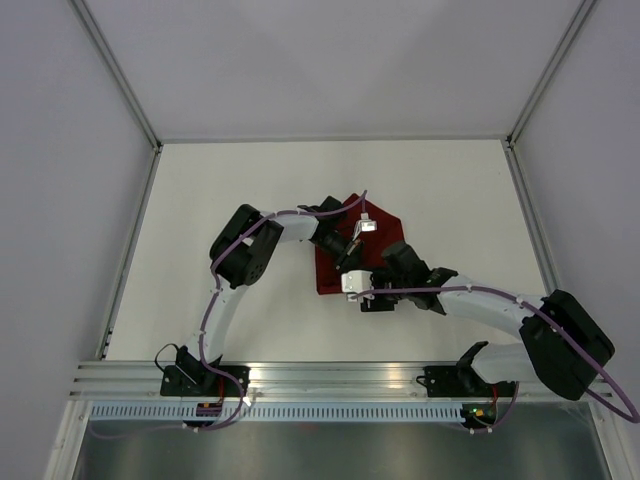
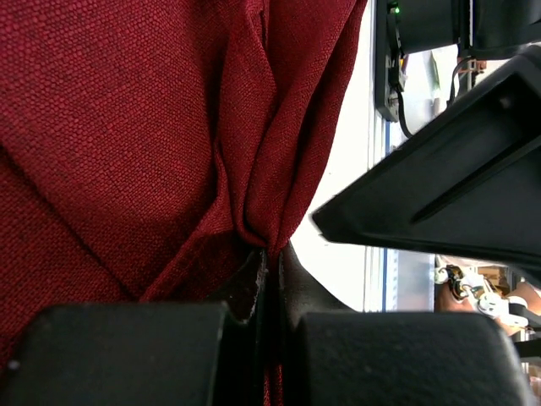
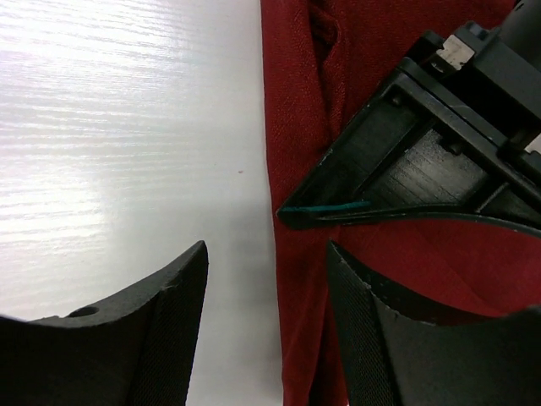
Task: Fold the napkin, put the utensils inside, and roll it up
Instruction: Roll the napkin with the utensil
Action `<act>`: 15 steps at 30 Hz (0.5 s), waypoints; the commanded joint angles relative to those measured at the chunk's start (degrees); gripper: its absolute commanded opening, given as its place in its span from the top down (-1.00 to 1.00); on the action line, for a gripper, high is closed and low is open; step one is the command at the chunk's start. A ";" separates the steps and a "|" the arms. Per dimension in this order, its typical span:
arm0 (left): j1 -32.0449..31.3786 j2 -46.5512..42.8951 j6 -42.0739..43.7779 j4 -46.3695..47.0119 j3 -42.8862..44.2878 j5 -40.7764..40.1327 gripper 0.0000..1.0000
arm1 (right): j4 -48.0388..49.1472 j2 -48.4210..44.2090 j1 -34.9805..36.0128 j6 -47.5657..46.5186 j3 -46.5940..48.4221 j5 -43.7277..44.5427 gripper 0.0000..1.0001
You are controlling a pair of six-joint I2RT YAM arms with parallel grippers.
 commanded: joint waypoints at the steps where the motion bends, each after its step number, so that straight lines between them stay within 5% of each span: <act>1: 0.03 2.35 0.95 -2.29 0.87 -1.80 0.95 | 6.31 2.28 0.93 -1.53 -0.57 2.57 -0.27; 8: 0.30 3.05 2.62 -4.67 2.02 -1.36 0.95 | 7.19 6.59 1.19 -3.55 -0.13 4.76 -0.23; 15: 0.74 2.62 5.25 -6.78 2.02 -0.30 0.93 | 3.59 10.28 1.19 -5.31 1.54 5.47 0.08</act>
